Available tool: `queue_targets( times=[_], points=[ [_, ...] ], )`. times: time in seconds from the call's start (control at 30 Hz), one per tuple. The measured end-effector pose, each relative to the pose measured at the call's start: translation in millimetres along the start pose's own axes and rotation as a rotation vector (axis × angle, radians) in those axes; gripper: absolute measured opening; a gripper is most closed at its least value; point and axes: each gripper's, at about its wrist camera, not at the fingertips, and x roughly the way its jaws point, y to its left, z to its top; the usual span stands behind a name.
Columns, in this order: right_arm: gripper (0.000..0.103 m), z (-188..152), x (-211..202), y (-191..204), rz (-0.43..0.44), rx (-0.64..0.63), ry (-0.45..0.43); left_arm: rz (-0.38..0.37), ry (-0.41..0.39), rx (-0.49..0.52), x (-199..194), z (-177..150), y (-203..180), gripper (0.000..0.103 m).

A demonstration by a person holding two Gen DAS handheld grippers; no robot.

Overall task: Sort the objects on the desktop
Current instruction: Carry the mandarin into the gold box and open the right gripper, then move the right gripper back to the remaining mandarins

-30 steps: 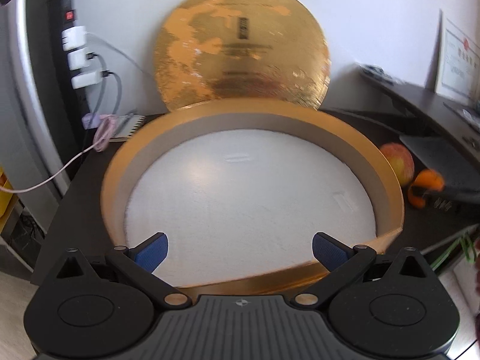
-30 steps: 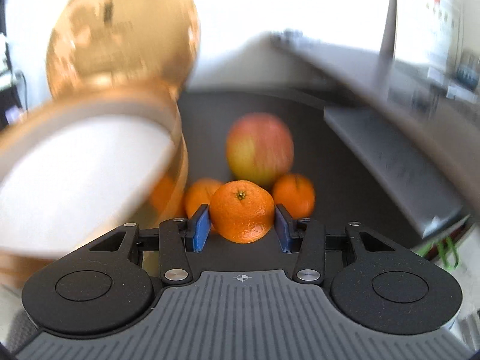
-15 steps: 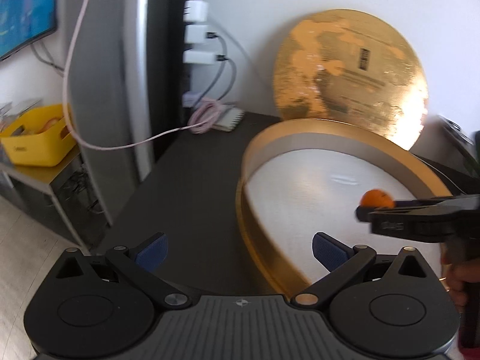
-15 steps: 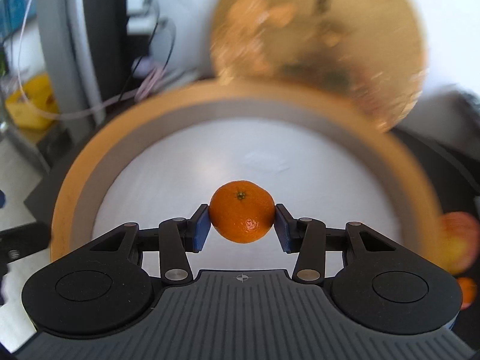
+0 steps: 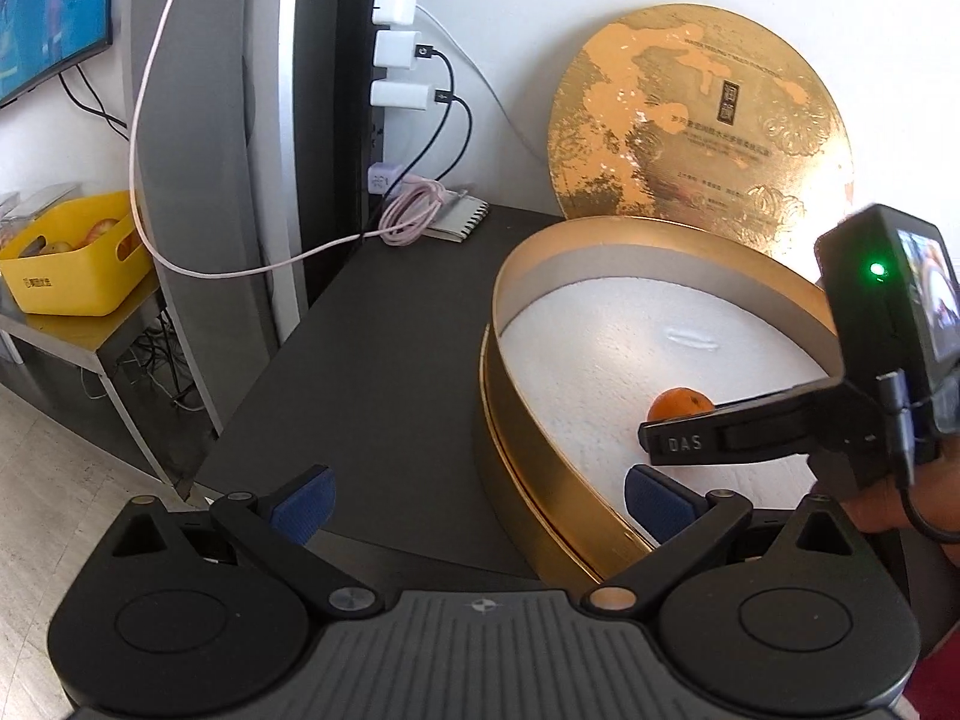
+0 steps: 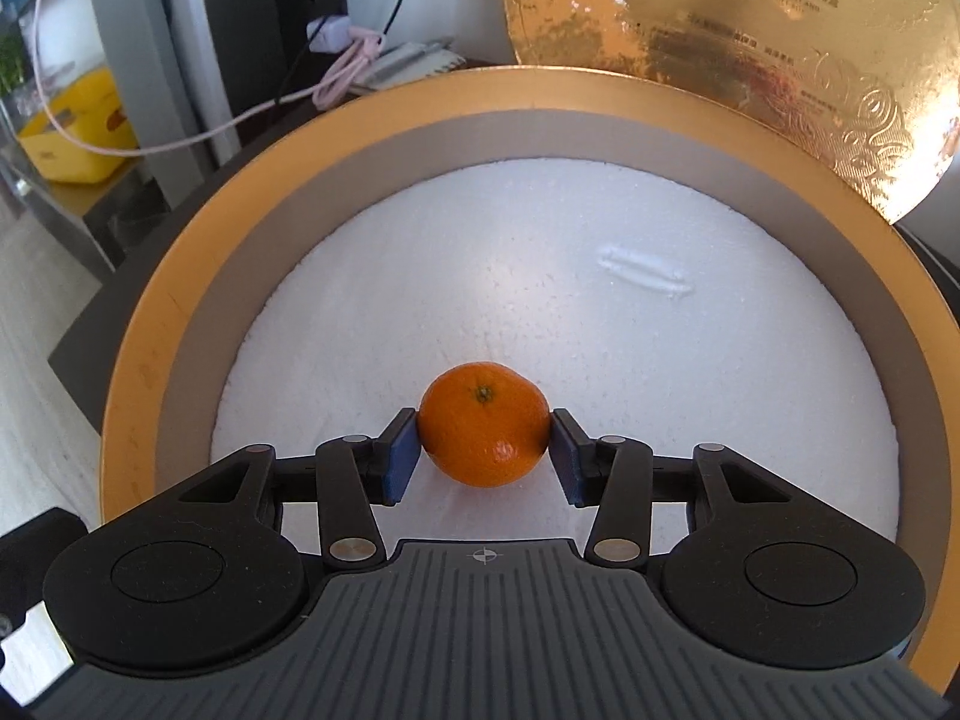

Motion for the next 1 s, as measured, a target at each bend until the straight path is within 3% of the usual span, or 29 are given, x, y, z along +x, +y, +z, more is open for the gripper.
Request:
queue_targets(
  times=[0.23, 0.3, 0.43, 0.63, 0.8, 0.9, 1.0],
  points=[
    [0.061, -9, -23, -14, 0.035, 0.058, -0.042, -0.002, -0.012, 0.029, -9, -4, -8, 0.103],
    [0.063, -16, -45, -22, 0.044, 0.104, -0.101, -0.009, -0.024, 0.047, -13, -5, -13, 0.103],
    [0.077, -43, -100, -34, 0.045, 0.190, -0.265, -0.059, -0.035, 0.093, -18, -7, -26, 0.103],
    [0.080, -94, -144, -37, -0.038, 0.256, -0.394, -0.204, 0.072, 0.136, -10, -16, -53, 0.100],
    [0.079, -132, -172, -58, -0.140, 0.347, -0.467, -0.253, -0.025, 0.189, -25, -15, -71, 0.101],
    [0.079, -153, -184, -79, -0.195, 0.432, -0.489, -0.213, -0.095, 0.236, -30, -14, -86, 0.102],
    [0.079, -170, -188, -102, -0.255, 0.505, -0.485, -0.232, -0.073, 0.282, -27, -12, -104, 0.102]
  ],
)
